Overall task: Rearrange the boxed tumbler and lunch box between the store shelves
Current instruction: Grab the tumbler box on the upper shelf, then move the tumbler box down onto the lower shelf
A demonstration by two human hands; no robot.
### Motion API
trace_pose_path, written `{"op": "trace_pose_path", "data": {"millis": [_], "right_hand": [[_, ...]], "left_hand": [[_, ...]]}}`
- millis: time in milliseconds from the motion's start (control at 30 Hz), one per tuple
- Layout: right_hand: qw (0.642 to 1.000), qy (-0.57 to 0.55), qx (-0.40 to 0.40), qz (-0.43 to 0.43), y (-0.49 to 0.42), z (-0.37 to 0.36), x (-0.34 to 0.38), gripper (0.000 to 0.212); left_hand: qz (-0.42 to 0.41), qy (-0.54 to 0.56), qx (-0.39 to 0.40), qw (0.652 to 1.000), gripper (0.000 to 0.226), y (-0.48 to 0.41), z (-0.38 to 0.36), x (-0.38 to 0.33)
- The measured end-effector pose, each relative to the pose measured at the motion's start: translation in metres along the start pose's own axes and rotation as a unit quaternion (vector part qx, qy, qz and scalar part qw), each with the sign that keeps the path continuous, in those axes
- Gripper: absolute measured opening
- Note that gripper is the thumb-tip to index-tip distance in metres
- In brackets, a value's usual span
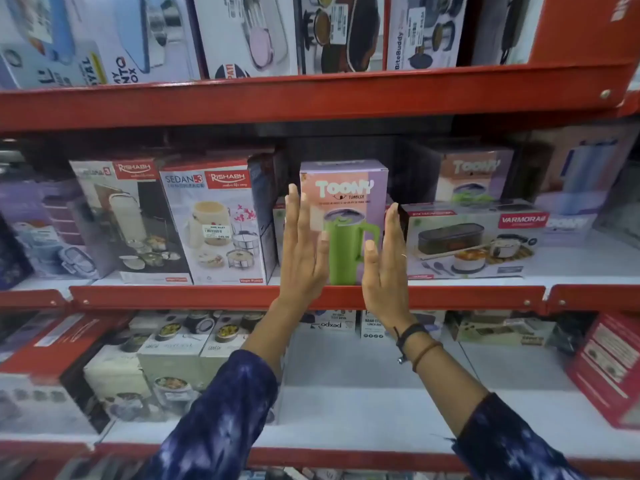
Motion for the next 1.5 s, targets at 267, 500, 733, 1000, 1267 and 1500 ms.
{"op": "trace_pose_path", "data": {"millis": [267,500,733,1000,1267,1500], "right_hand": [[0.987,-0.057,0.029,-0.145,-0.012,-0.002,-0.021,0.052],[0.985,-0.134,-0.045,-0.103,0.000,0.017,-0.009,0.043],[0.969,-0.209,-0.099,-0.085,0.007,0.062,0.001,0.037],[0.971,-0.184,-0.117,-0.103,0.058,0.099,-0.011,0.031],[0.966,-0.178,-0.109,-0.154,0.102,0.117,-0.029,0.035],[0.971,-0.161,-0.092,-0.152,0.114,0.124,-0.033,0.031]], "left_hand": [[0.241,-0.005,0.113,0.964,0.062,0.011,0.000,0.034],[0.221,0.108,0.094,0.965,0.056,0.017,0.013,0.024],[0.195,0.137,0.051,0.970,0.060,0.015,0.029,-0.021],[0.252,0.138,0.083,0.954,0.057,0.063,0.022,-0.038],[0.289,0.142,0.110,0.940,0.063,0.106,0.016,-0.056],[0.295,0.103,0.116,0.943,0.070,0.119,0.014,-0.065]]}}
Point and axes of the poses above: each hand's wrist, its own y-axis away from the middle knuckle, its own z-axis out of the back of the hand, x = y × z, the point moved 3 cm from there along -y, towards the middle knuckle
